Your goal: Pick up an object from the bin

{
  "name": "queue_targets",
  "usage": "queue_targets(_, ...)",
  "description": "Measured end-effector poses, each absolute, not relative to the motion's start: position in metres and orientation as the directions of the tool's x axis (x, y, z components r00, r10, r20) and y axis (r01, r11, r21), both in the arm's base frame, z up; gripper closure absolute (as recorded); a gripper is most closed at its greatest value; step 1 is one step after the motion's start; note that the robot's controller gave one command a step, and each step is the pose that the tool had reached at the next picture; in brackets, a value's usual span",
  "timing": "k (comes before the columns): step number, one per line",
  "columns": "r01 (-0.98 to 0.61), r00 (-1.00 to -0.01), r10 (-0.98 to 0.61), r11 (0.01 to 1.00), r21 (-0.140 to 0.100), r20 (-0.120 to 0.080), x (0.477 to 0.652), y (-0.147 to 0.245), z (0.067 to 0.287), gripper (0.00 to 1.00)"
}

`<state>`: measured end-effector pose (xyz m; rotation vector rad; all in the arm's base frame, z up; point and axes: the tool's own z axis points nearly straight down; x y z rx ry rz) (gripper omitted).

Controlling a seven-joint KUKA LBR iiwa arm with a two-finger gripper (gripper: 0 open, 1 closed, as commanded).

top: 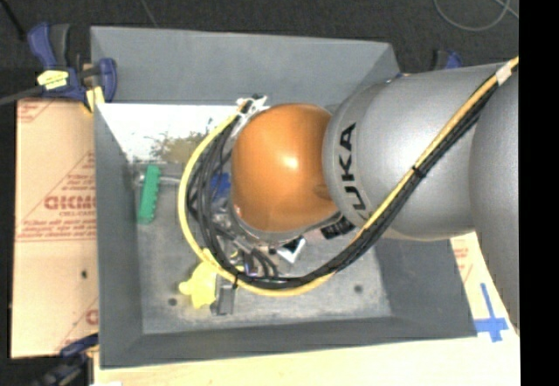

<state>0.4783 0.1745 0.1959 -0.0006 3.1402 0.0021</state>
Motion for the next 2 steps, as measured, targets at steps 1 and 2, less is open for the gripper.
queue_targets(1, -0.026, -1.000, -0.026, 1.000, 0.004, -0.007, 0.484, 0.182, 0.152, 0.00)
queue_targets(2, -0.158, -0.987, -0.158, 0.987, 0.003, -0.002, 0.511, 0.172, 0.071, 1.00)
